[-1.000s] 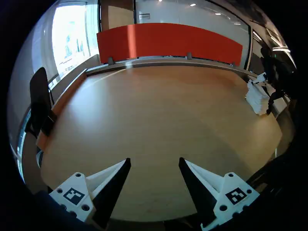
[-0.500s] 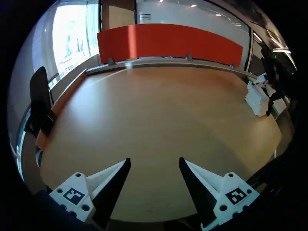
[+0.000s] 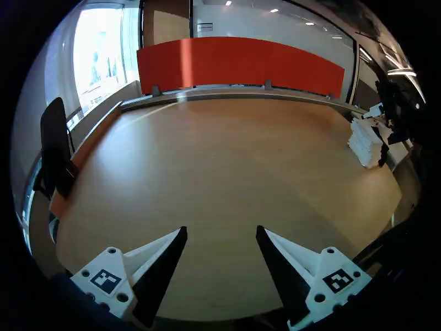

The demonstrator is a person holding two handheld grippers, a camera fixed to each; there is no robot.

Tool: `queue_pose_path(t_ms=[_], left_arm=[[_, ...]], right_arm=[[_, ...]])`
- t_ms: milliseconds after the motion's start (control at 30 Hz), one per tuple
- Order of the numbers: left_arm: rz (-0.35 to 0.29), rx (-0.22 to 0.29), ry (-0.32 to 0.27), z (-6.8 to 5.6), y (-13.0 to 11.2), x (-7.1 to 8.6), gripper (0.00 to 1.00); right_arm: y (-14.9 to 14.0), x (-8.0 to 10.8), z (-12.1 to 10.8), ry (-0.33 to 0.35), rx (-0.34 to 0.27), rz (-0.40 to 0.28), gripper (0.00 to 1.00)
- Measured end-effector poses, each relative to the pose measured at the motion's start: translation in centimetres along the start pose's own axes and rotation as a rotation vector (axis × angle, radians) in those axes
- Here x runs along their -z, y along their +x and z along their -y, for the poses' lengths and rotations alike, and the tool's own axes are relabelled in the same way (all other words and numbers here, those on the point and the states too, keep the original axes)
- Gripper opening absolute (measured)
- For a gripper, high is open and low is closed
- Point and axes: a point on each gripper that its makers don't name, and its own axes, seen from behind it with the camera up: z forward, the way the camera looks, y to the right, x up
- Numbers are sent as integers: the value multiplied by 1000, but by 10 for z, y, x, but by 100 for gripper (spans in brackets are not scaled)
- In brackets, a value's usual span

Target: Fold towel

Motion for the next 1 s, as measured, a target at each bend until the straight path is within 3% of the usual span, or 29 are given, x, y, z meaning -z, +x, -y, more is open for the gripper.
queue_pose_path(t_ms=[267,600,1000], left_arm=[[-16,-2,-13,0,6,-2,93],[-31,-14,-41,-4,12,-4,93],[-48,-23,-53,-1,18,-2,93]], right_arm=[[-9,25,0,-15,-21,-34,100],[-40,55,5,-39,-55,-42,100],[-71,74,9,-59,-89,-40,100]])
